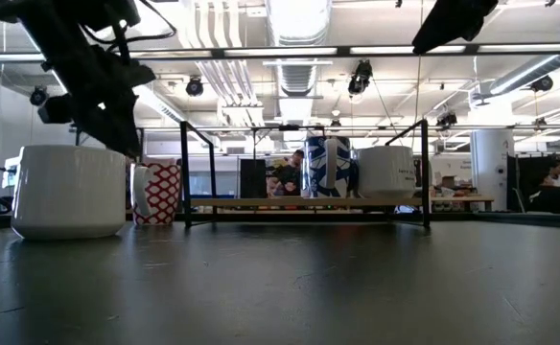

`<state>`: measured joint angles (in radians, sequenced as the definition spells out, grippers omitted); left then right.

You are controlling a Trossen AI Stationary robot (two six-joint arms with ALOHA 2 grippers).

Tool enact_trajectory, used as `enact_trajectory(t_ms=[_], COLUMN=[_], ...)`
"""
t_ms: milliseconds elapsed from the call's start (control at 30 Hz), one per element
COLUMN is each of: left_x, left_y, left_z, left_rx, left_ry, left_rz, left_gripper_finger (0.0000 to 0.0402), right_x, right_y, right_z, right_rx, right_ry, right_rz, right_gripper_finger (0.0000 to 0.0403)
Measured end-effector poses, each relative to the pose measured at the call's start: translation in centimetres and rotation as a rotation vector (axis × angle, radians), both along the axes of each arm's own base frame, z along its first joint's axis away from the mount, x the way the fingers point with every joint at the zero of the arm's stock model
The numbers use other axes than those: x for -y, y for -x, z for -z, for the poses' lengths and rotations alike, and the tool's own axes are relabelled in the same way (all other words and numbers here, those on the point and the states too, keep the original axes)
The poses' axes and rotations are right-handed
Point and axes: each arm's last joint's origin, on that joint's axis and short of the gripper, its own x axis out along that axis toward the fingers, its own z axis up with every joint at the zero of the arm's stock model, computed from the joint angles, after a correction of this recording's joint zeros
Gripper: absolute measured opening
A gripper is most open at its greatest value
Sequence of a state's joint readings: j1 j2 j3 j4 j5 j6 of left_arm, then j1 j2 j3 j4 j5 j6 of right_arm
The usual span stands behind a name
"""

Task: Place coffee mugs
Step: Put the red mug on the shelf

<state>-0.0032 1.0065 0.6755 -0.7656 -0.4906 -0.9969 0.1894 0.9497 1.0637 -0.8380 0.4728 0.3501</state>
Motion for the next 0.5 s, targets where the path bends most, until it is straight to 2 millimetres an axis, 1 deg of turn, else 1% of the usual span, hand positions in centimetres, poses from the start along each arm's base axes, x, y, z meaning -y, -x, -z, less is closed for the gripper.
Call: enact_trajectory(t_ms=[133, 200, 367, 500], left_x=[0.2, 0.3, 0.1, 0.0], left_y=[-0.5, -0.6, -0.8, -1.1], left_z=[0.4, 0.9, 1.9, 2.3], left_rx=[-0.044, -0.074, -0.109, -0.133], left_ry=[0.072, 0.099, 0.056, 0.033], left_rz=[0.053, 0.038, -0.057, -0.077], left_gripper_finger=[0.0105, 0.0105, 0.0107, 0.0123], right_x=[0.0, 0.0, 0.0, 0.0], right_y=[0.0, 0.0, 0.0, 0.0], right_z=[0.0, 0.0, 0.0, 0.0], right_rx=[-0.003, -0.005, -0.012, -0.017], right_ry=[0.005, 0.007, 0.019, 0.027], right_rz=[-0.005, -0.006, -0.018, -0.024], right_gripper_finger=[0.0121, 0.0121, 0.0121, 0.0121])
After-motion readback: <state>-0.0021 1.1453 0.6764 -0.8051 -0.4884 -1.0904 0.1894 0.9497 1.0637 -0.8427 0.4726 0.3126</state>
